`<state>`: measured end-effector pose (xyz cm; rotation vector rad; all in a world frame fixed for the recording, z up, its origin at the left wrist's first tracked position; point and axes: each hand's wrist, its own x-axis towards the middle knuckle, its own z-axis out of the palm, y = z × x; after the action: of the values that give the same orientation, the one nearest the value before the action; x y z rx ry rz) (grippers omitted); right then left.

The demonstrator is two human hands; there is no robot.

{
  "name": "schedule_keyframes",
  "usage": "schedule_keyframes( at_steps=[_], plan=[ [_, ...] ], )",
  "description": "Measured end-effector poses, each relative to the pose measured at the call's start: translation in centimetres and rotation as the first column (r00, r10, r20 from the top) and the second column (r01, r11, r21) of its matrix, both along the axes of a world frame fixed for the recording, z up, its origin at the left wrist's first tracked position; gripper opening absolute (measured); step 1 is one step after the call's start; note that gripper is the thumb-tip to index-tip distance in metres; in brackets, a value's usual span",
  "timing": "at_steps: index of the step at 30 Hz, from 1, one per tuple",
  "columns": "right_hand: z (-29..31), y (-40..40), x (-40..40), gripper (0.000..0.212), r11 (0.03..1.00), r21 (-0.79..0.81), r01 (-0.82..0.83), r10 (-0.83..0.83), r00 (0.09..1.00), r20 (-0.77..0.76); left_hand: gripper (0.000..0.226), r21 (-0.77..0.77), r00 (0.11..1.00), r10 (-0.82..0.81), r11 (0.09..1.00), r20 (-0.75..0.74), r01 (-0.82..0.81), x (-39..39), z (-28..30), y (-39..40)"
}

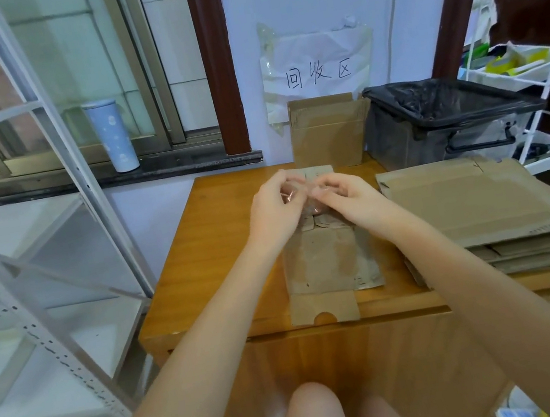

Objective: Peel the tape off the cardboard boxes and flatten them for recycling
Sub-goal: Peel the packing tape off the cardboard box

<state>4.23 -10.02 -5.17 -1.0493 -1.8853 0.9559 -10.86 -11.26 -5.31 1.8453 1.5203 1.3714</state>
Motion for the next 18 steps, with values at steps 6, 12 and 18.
schedule_keyframes(
  at_steps=[6,12,18],
  plan=[
    [0.9,0.8,0.0,0.069,0.952,-0.306,0.003,-0.035,0.994,-0.099,0.013,0.097,0.997,-0.024,0.995,0.078,0.016,0.1,-0.8,-0.3],
    [0.5,0.6,0.1,0.027,0.991,-0.124,-0.055,0.048,0.997,-0.066,0.014,0.134,0.992,-0.116,0.984,-0.048,0.121,-0.4,-1.0,-0.4],
    [0.3,0.6,0.6,0.011,0.993,-0.094,-0.071,0.063,0.994,-0.09,0.015,-0.018,0.934,-0.329,0.944,-0.142,0.33,-2.3,0.8,0.1]
  ],
)
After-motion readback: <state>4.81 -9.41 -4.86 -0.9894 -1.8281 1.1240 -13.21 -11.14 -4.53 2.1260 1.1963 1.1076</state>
